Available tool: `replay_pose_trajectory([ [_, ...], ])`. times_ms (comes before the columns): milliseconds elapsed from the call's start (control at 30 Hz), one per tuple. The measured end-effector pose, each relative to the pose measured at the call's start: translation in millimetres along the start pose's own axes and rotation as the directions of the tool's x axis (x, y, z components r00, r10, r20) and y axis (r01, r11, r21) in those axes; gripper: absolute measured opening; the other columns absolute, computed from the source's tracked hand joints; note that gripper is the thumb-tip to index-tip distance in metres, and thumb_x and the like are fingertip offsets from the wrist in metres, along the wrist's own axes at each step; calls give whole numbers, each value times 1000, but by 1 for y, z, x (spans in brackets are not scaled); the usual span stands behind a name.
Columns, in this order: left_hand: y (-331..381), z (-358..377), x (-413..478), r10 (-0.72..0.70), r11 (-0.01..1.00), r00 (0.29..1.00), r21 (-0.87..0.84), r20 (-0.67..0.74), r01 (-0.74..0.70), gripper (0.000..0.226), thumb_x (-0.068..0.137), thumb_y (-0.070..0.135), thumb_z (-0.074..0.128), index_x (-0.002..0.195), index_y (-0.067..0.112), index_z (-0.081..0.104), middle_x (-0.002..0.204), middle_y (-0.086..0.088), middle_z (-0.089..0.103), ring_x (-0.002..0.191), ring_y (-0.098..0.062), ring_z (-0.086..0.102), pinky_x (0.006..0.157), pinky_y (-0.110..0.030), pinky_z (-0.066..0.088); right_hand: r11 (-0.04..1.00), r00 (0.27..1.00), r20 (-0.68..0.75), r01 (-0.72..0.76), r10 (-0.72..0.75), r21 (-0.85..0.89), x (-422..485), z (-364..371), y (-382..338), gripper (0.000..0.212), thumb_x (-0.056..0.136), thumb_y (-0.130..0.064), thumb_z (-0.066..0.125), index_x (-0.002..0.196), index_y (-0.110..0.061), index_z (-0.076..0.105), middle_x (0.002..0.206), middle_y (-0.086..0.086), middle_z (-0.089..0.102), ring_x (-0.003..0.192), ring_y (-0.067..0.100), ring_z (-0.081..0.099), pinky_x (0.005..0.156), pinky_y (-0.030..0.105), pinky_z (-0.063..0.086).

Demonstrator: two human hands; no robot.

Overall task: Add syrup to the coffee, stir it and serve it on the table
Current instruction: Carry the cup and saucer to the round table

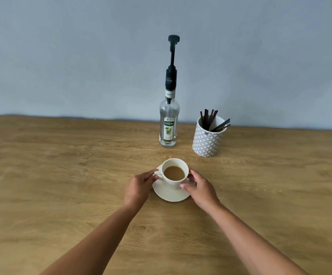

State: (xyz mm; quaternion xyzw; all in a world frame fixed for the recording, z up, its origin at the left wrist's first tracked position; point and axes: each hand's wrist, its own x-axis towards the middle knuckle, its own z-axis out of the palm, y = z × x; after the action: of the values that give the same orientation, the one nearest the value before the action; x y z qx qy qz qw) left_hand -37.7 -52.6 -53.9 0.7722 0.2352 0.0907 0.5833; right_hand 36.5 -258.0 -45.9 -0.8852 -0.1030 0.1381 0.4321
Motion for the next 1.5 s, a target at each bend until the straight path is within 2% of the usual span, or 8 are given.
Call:
replay_pose_trajectory([
  [267, 3, 0, 1, -107, 994, 994, 31, -38, 108, 44, 83, 25, 77, 124, 35, 68, 116, 4, 72, 101, -13, 70, 89, -39, 59, 998, 993, 116, 0, -7, 64, 11, -16, 2, 65, 82, -22, 75, 140, -28, 47, 130, -5, 61, 115, 12, 56, 95, 26, 43],
  [367, 4, -2, 2, -188, 973, 980, 125, -70, 195, 55, 82, 25, 77, 134, 23, 60, 99, 5, 71, 83, -15, 71, 69, -30, 57, 999, 998, 49, -49, 48, 21, 25, -28, 2, 59, 84, -24, 72, 139, -24, 50, 130, 2, 61, 108, 13, 57, 91, 27, 44],
  [500, 6, 3, 3, -298, 950, 952, 81, -64, 303, 52, 82, 19, 76, 132, 19, 62, 73, 0, 73, 57, -13, 69, 45, -26, 51, 984, 986, 69, -147, 155, -103, 39, -32, 2, 64, 85, -34, 70, 142, -17, 45, 141, 8, 54, 123, 25, 55, 100, 41, 48],
  [633, 9, 10, 6, -308, 946, 949, 86, -74, 313, 38, 81, 16, 75, 118, 26, 72, 64, 1, 74, 52, -11, 69, 44, -29, 56, 976, 980, 102, -155, 172, -153, 41, -23, -1, 66, 84, -38, 70, 141, -16, 46, 139, 10, 53, 113, 28, 61, 91, 49, 54],
  [800, 10, 17, 6, -300, 944, 946, 107, -122, 313, 32, 77, 14, 76, 105, 30, 77, 46, 10, 65, 40, -9, 64, 43, -29, 57, 951, 990, 83, -87, 116, -296, 40, -11, -2, 44, 86, -35, 66, 128, -21, 58, 125, 10, 53, 111, 30, 59, 91, 41, 51],
  [1200, 9, 23, 2, -340, 938, 915, -3, -218, 348, 38, 75, 13, 76, 109, 29, 77, 77, 5, 75, 67, -13, 72, 47, -24, 57, 980, 994, 83, -56, 73, -190, 42, -5, 2, 35, 83, -30, 68, 117, -25, 64, 112, 4, 67, 102, 25, 64, 87, 41, 53],
  [1400, -1, 17, -11, -388, 920, 888, -155, -246, 359, 37, 76, 10, 76, 110, 25, 77, 77, -3, 71, 66, -18, 69, 54, -34, 62, 998, 990, 128, -47, 51, -36, 39, 2, -1, 35, 84, -22, 69, 118, -26, 63, 106, 5, 67, 94, 30, 67, 81, 50, 57],
  [1500, -7, 12, -20, -424, 899, 867, -232, -261, 370, 38, 77, 8, 77, 112, 24, 76, 82, -6, 71, 71, -21, 70, 59, -41, 64, 999, 986, 166, -25, 19, 32, 39, 9, -1, 33, 84, -15, 70, 116, -21, 65, 104, 1, 72, 96, 24, 68, 84, 44, 56],
])
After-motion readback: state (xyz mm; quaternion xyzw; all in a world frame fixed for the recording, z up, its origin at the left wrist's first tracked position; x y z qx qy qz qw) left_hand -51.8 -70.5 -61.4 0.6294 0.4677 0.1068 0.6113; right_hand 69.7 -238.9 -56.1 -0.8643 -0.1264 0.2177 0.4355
